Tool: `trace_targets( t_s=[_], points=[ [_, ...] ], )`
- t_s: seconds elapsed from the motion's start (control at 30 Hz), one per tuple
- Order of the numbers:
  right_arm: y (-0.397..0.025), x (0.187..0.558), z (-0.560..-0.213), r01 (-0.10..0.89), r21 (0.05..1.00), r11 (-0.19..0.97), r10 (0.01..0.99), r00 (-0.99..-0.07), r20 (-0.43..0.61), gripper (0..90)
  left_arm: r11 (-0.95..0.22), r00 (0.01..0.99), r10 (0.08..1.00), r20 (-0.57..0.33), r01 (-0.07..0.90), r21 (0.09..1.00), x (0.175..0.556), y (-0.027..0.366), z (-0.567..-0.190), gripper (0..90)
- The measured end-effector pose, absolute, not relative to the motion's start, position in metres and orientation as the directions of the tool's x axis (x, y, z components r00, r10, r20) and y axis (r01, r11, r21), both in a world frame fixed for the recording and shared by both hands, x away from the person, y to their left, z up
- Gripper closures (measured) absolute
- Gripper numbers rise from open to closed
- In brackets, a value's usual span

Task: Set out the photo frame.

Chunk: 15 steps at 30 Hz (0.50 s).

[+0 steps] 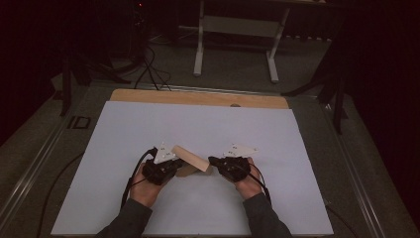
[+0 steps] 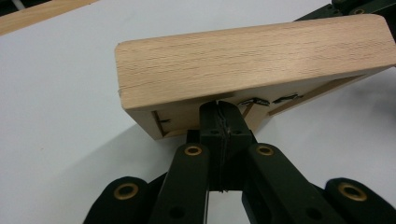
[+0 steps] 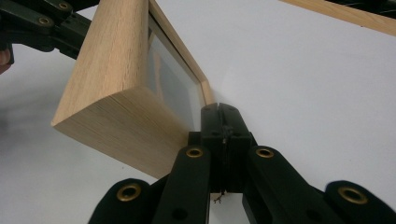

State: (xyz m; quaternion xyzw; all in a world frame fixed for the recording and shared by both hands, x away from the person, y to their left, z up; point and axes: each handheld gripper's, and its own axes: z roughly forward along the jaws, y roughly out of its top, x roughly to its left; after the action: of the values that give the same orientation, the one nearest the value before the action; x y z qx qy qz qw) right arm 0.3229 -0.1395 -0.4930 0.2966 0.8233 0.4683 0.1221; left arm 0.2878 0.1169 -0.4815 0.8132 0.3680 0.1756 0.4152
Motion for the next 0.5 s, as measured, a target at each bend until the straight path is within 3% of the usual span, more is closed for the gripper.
trace_targets(
  t_s=[0.5],
  points=[
    [-0.1376, 0.3218, -0.4931, 0.368, 0.845, 0.388, 0.597, -0.799, 0.073, 89.7, -0.396, 0.676, 0.736, -0.011, 0.444, 0.804, 0.2869, 0.1119, -0.4812, 89.4]
  ],
)
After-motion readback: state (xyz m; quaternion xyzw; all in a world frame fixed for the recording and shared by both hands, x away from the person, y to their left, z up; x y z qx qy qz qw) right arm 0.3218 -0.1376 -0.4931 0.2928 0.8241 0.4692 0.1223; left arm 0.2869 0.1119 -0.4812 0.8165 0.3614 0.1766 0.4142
